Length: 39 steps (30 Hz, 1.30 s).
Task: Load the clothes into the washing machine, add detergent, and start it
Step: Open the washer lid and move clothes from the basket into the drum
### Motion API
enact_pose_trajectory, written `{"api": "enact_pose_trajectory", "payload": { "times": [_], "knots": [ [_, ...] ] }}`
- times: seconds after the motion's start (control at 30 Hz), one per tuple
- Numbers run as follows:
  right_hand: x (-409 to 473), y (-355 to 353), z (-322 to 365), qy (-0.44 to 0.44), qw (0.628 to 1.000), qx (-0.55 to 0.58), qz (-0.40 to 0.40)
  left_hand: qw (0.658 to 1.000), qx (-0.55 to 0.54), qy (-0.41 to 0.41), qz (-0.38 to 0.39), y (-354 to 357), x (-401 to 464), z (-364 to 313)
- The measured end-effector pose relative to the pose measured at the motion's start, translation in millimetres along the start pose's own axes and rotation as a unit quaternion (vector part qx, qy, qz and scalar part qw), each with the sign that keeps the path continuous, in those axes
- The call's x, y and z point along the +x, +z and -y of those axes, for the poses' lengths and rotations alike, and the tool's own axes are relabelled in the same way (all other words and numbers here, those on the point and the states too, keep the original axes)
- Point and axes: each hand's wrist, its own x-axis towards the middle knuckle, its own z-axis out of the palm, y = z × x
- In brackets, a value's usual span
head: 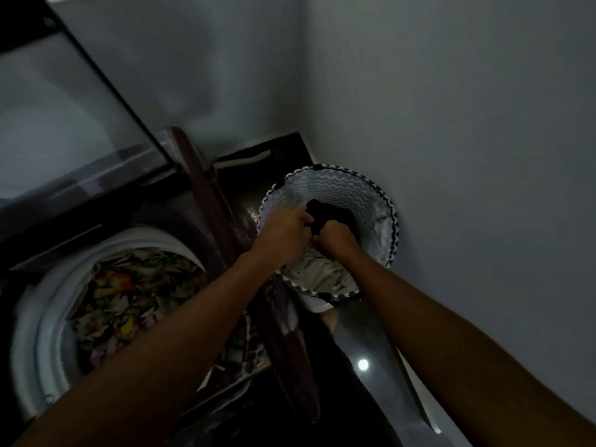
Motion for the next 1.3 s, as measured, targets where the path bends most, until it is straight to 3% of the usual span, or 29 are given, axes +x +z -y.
{"api": "enact_pose_trajectory", "payload": {
  "times": [0.1, 0.2, 0.3, 0.47, 0.57, 0.8, 0.97, 1.07, 1.3],
  "knots": [
    [37.9, 4.6, -24.1, 0.015, 0.998, 0.019, 0.054, 0.994, 0.024, -0.052, 0.088, 29.9, 34.1, 8.5],
    [71.2, 12.9, -41.3, 0.048, 0.995, 0.004, 0.091, 0.987, 0.034, -0.097, 0.12, 54.8, 59.6, 17.7],
    [105.1, 27.7, -54.3, 0.075, 0.99, -0.023, 0.119, 0.981, 0.007, -0.151, 0.12, 79.3, 82.0, 25.6],
    [133.0, 45.0, -61.1, 0.09, 0.974, -0.094, 0.186, 0.968, -0.045, -0.243, 0.053, 112.5, 105.6, 43.1],
    [152.7, 62.8, -68.9, 0.116, 0.97, -0.082, 0.196, 0.956, -0.052, -0.284, 0.048, 126.4, 116.7, 52.2],
    [191.3, 97.7, -101.5, 0.137, 0.963, -0.106, 0.204, 0.949, -0.038, -0.3, 0.088, 156.1, 130.8, 90.2],
    [196.9, 101.2, -109.3, 0.172, 0.974, 0.048, 0.142, 0.942, -0.077, -0.308, 0.107, 155.4, 140.8, 97.2],
    [196.7, 93.3, -111.6, 0.177, 0.98, 0.091, 0.013, 0.942, -0.091, -0.31, 0.093, 158.4, 139.0, 96.5],
    [156.0, 53.3, -79.4, 0.175, 0.925, 0.325, -0.094, 0.943, -0.067, -0.291, 0.15, 139.4, 120.3, 65.5]
  ]
}}
